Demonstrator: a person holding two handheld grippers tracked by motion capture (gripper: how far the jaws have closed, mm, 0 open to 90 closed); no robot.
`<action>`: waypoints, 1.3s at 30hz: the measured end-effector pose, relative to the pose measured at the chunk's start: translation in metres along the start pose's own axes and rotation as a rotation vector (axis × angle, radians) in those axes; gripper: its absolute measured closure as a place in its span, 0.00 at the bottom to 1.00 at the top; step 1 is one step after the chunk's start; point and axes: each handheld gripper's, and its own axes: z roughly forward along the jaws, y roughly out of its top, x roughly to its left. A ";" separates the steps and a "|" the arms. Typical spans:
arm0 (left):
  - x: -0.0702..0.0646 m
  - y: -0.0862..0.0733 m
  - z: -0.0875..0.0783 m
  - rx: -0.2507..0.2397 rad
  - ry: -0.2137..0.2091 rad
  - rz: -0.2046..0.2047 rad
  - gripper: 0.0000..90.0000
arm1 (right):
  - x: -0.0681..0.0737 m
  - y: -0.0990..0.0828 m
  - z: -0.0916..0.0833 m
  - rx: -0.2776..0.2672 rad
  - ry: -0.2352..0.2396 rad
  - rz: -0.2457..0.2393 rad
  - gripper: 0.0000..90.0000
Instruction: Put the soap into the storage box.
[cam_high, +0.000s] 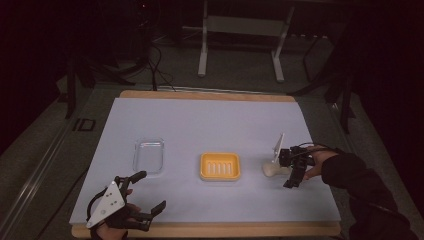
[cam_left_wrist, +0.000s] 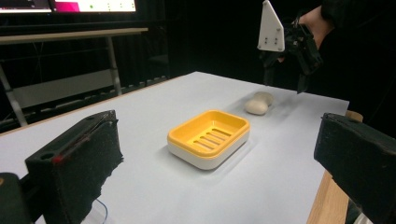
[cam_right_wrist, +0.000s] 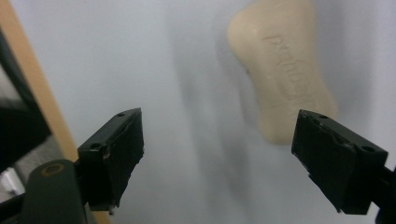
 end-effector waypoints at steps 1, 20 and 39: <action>0.000 0.000 0.000 0.000 0.000 0.000 0.01 | 0.000 0.001 0.000 0.002 -0.012 -0.013 0.19; 0.000 -0.001 0.002 0.009 -0.004 -0.003 0.01 | -0.013 0.012 0.013 -0.121 -0.099 -0.175 0.27; 0.001 -0.002 0.003 0.012 -0.005 -0.009 0.01 | -0.033 0.014 0.042 -0.082 -0.053 -0.182 0.40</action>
